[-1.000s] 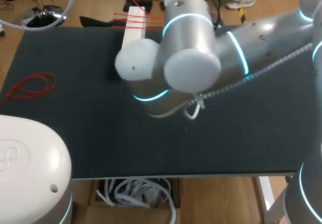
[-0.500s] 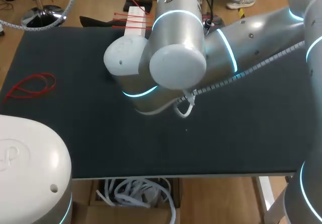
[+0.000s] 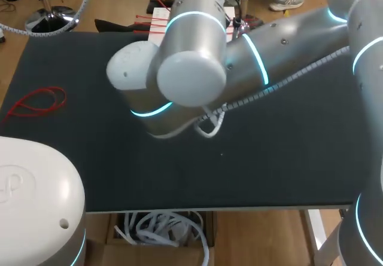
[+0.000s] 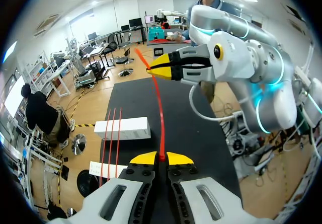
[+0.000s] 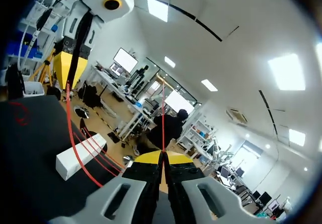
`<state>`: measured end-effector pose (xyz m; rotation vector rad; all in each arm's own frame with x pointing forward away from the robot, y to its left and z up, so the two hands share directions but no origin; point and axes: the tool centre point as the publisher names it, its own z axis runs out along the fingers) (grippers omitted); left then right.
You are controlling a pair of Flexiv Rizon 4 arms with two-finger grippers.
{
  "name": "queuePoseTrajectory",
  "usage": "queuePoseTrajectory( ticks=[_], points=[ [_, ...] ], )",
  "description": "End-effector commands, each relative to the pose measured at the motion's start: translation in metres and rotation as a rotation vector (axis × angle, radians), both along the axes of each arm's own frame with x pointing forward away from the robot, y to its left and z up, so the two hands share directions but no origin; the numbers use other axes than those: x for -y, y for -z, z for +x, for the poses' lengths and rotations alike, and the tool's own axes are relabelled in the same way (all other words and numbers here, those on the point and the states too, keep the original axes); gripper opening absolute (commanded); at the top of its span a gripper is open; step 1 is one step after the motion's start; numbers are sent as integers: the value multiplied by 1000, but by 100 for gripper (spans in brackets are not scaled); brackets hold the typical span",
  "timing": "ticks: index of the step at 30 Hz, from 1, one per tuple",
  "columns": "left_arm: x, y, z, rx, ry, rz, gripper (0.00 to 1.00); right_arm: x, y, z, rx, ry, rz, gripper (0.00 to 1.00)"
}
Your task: Grab the tape and strap the tape.
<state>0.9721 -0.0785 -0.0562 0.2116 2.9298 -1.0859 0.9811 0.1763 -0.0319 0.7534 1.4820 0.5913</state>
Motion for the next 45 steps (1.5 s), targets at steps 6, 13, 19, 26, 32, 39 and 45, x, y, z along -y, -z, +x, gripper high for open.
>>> queuePoseTrajectory(
  ticks=[6,13,19,26,32,39,45],
  points=[
    [0,0,0,-1,0,3,0,-11,-16,7,-13,-48,-199,0],
    [0,0,0,-1,0,3,0,-16,-25,3,4,-91,-204,0],
    [0,0,0,-1,0,3,0,-16,-25,3,4,-91,-204,0],
    [0,0,0,-1,0,3,0,-27,-30,7,10,-74,-260,0],
    [0,0,0,-1,0,3,0,-37,-40,7,-10,-26,-446,0],
    [0,0,0,-1,0,3,0,-42,-52,0,-105,-26,-683,0],
    [0,0,0,-1,0,3,0,-49,-54,-7,-150,-84,-966,0]
  ],
)
